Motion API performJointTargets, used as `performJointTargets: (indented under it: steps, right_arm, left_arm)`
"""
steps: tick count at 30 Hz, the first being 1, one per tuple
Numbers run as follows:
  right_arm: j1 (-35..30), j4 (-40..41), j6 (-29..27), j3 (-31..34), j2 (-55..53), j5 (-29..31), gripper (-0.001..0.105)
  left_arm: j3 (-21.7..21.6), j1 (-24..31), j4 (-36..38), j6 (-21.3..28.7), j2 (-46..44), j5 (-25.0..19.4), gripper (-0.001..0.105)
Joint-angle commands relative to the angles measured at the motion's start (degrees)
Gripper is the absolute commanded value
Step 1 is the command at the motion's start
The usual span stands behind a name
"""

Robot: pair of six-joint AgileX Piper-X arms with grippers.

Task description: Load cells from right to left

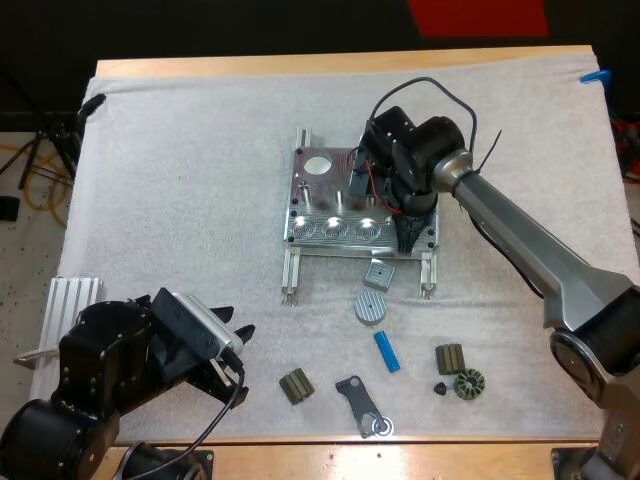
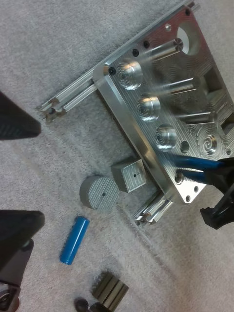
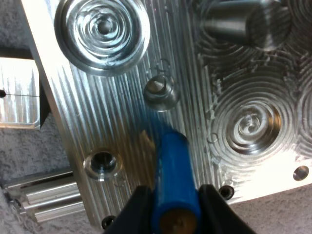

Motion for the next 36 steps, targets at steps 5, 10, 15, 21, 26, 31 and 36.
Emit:
performJointTargets:
  steps: [5,10,15,21,26,31,36]
  right_arm:
    - [-0.3,-0.6,0.8,0.2,0.2,0.2,0.037]
    - [-0.3,-1.4,1.3,0.0,-1.6,-0.4,0.042]
    - [-0.3,-1.7,2.2,-0.2,-4.1,-2.6,0.042]
    - [-0.3,-2.7,2.5,-0.2,-5.4,1.0,0.042]
    - [-0.3,-3.9,2.9,-0.2,-5.4,1.7,0.042]
    - [-0.3,-5.3,9.0,-0.2,-5.8,3.3,0.042]
    - [-0.3,-3.5,22.6,-0.2,-8.6,3.3,0.042]
  left_arm:
    - [-0.4,-0.2,-0.3,-0.4,-0.4,0.4,0.035]
    - [-0.4,-0.2,-0.3,-0.4,-0.4,0.4,0.035]
    - [-0.4,-0.2,-0.3,-0.4,-0.4,0.4,0.035]
    - [-0.4,-0.2,-0.3,-0.4,-0.4,0.4,0.035]
    - [-0.4,-0.2,-0.3,-0.4,-0.4,0.4,0.035]
    - [-0.4,-0.2,-0.3,-0.4,-0.4,0.4,0.035]
    - [-0.4,-0.2,-1.7,-0.4,-0.4,0.2,0.035]
